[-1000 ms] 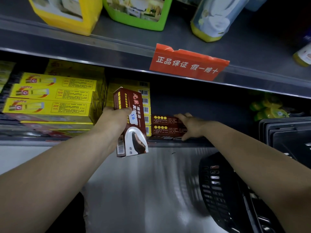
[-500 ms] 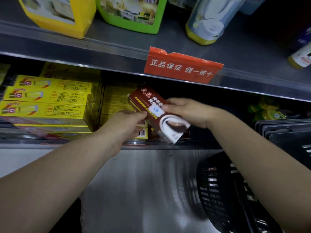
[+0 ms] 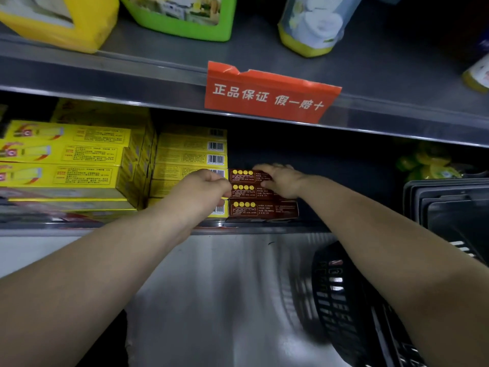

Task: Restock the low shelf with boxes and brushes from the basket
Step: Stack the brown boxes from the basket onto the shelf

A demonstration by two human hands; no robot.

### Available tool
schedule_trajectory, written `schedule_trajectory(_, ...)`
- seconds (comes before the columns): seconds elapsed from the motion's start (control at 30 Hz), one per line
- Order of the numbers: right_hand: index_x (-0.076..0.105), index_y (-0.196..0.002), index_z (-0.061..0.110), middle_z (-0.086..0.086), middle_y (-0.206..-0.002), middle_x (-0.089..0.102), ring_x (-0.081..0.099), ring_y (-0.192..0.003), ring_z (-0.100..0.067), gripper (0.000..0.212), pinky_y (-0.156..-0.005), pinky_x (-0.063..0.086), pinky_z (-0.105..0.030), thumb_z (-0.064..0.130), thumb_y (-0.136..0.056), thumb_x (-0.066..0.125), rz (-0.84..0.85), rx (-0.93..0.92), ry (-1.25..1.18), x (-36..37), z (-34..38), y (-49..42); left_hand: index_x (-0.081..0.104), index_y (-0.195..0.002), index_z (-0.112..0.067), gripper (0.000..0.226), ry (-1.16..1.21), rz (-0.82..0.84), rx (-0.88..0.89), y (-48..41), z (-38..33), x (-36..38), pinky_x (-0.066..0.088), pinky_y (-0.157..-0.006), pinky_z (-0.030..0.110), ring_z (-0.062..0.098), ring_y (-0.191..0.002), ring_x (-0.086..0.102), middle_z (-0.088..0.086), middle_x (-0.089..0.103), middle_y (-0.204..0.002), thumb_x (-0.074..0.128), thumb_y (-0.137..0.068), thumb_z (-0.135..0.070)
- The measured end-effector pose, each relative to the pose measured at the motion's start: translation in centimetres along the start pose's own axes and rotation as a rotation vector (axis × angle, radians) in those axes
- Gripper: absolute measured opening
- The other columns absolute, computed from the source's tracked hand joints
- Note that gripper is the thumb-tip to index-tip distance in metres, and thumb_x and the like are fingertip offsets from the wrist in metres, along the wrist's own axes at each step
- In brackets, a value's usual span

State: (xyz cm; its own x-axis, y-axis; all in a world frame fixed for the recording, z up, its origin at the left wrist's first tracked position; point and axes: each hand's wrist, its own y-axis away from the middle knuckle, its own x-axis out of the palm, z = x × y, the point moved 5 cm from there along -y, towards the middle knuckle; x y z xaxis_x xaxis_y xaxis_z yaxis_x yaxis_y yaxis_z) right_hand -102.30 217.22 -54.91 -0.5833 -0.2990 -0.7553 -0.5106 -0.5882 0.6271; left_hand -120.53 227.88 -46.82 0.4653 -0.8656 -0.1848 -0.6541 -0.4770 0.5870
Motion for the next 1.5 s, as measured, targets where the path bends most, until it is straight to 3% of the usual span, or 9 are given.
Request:
schedule_trajectory(0.17,0.015,-0.149,0.034,-0.007,-0.153,0.021,0.023,-0.139,-0.030,0.067,-0.112,0.027,-0.045,0.032,-0.094,0.053,-0.012,0.015,0.012,-0.9,0.0,1.7,0.061,-0.087,-0.022,0.007,-0.077,-0.004,0.074,1.5,-1.3,1.4,0.049,-0.087,0.034,0.019,-0.093,0.064,0.004,0.068,-0.098,0.057,-0.086,-0.017)
schedule_trajectory(0.37,0.050,-0.130,0.017,-0.004,-0.122,0.059,0.058,-0.104,-0.016,0.044,-0.088,0.045,-0.026,0.023,-0.089,0.063,-0.177,-0.124,-0.177,-7.0,0.8,11.2,0.057,-0.089,-0.028,0.008,-0.238,0.084,0.440,5.5,-5.4,7.0,0.037,-0.051,0.008,-0.006,-0.063,0.055,-0.009,0.063,-0.082,0.058,-0.087,-0.021)
schedule_trajectory(0.47,0.061,-0.111,0.019,0.001,-0.097,0.065,0.061,-0.083,-0.012,0.025,-0.076,0.047,-0.022,0.017,-0.086,0.064,-0.397,-0.171,-0.323,-8.6,-1.8,19.2,0.055,-0.096,-0.024,0.011,-0.330,0.151,0.608,7.9,-6.9,11.6,0.047,-0.073,0.022,0.000,-0.073,0.057,-0.011,0.059,-0.084,0.057,-0.086,-0.020)
schedule_trajectory(0.6,0.064,-0.096,0.008,-0.007,-0.080,0.064,0.059,-0.071,-0.015,0.010,-0.071,0.048,-0.023,0.005,-0.088,0.059,-0.576,-0.095,-0.600,-7.5,-7.9,27.8,0.050,-0.121,-0.023,0.035,-0.641,0.168,0.916,11.2,-7.9,16.6,0.034,-0.094,0.023,0.013,-0.114,0.045,-0.006,0.051,-0.118,0.055,-0.088,-0.033)
schedule_trajectory(0.8,0.062,-0.101,0.008,-0.005,-0.087,0.064,0.057,-0.076,-0.014,0.013,-0.069,0.043,-0.016,0.007,-0.090,0.056,-0.358,0.170,-0.607,0.1,-16.9,28.9,0.038,-0.137,-0.034,0.047,-0.908,0.397,1.219,13.2,-7.5,21.6,0.006,-0.113,0.019,0.004,-0.138,0.017,-0.016,0.034,-0.143,0.045,-0.093,-0.046)
schedule_trajectory(0.97,0.058,-0.120,0.014,-0.005,-0.117,0.060,0.055,-0.107,-0.021,0.033,-0.087,0.043,-0.026,0.021,-0.088,0.059,-0.061,0.240,-0.236,7.8,-21.3,22.4,0.053,-0.122,-0.037,0.036,-1.013,0.512,1.241,11.8,-6.6,23.0,-0.013,-0.109,0.012,-0.004,-0.140,0.012,-0.020,0.041,-0.138,0.037,-0.092,-0.051)
schedule_trajectory(1.13,0.017,-0.149,0.019,-0.016,-0.152,0.022,0.029,-0.136,-0.035,0.062,-0.106,0.032,-0.047,0.020,-0.094,0.046,0.122,0.211,0.223,15.4,-22.3,15.8,0.058,-0.083,-0.031,0.025,-1.085,0.510,1.284,11.1,-7.9,24.0,-0.002,-0.116,0.018,-0.001,-0.108,0.047,-0.017,0.055,-0.090,0.040,-0.090,-0.046)
schedule_trajectory(1.27,0.046,-0.131,0.011,-0.012,-0.132,0.052,0.053,-0.117,-0.032,0.039,-0.091,0.048,-0.042,0.022,-0.094,0.045,-0.028,0.017,0.537,17.2,-21.8,13.8,0.050,-0.065,-0.029,0.033,-1.143,0.556,1.247,10.6,-8.6,25.2,0.035,-0.094,0.019,0.004,-0.072,0.040,-0.015,0.041,-0.064,0.037,-0.090,-0.047)
schedule_trajectory(1.5,0.040,-0.133,0.021,-0.005,-0.128,0.048,0.058,-0.103,-0.029,0.048,-0.069,0.043,-0.035,0.029,-0.088,0.056,-0.306,-0.010,0.293,9.8,-21.7,19.8,0.044,-0.070,-0.030,0.035,-1.219,0.540,1.054,10.7,-9.6,26.1,0.030,-0.063,0.012,0.005,-0.064,0.044,-0.010,0.047,-0.063,0.029,-0.094,-0.050)
